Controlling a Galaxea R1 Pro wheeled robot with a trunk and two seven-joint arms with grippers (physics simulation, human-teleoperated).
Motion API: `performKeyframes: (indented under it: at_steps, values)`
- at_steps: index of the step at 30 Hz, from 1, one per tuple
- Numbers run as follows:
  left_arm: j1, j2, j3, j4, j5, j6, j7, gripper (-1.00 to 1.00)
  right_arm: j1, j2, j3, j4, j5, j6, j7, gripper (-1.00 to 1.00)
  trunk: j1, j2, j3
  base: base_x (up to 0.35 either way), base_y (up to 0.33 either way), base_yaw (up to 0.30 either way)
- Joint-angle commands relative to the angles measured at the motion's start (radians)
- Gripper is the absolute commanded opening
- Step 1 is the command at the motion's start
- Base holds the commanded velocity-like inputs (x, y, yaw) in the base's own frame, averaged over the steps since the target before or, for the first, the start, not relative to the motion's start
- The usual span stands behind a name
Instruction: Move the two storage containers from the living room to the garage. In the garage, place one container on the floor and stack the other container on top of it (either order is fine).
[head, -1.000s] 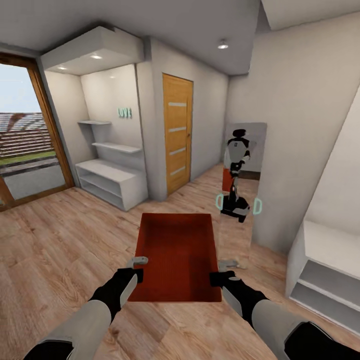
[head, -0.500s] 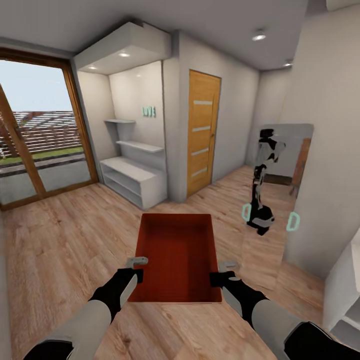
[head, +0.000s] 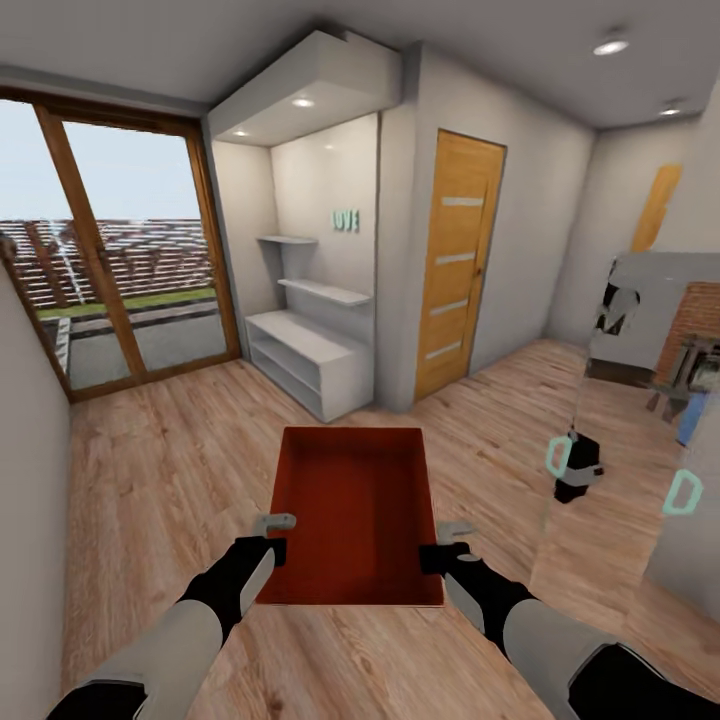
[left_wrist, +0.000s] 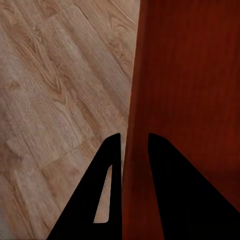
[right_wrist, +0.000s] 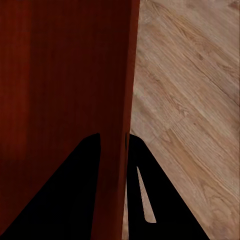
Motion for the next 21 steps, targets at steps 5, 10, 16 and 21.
performKeyframes:
  at_steps: [5, 10, 16, 21]
  values:
    - [-0.001, 0.017, -0.003, -0.037, 0.016, 0.001, 0.006, -1.0, 0.0, -0.018, 0.007, 0.046, -0.028, 0.006, -0.006, -1.0, 0.001, -0.002, -0.005, 0.322, 0.0, 0.277]
    - [-0.001, 0.017, -0.003, -0.037, 0.016, 0.001, 0.006, -1.0, 0.0, -0.018, 0.007, 0.046, -0.028, 0.006, -0.006, -1.0, 0.001, -0.002, -0.007, 0.322, 0.0, 0.221]
    - [-0.001, 0.017, -0.003, -0.037, 0.016, 0.001, 0.006, -1.0, 0.0, -0.018, 0.007, 0.046, -0.028, 0.005, -0.006, -1.0, 0.001, -0.002, -0.007, 0.322, 0.0, 0.026]
    - [-0.001, 0.017, -0.003, -0.037, 0.016, 0.002, 0.006, -1.0, 0.0, -0.018, 0.007, 0.046, -0.028, 0.005, -0.006, -1.0, 0.001, -0.002, -0.007, 0.322, 0.0, 0.001]
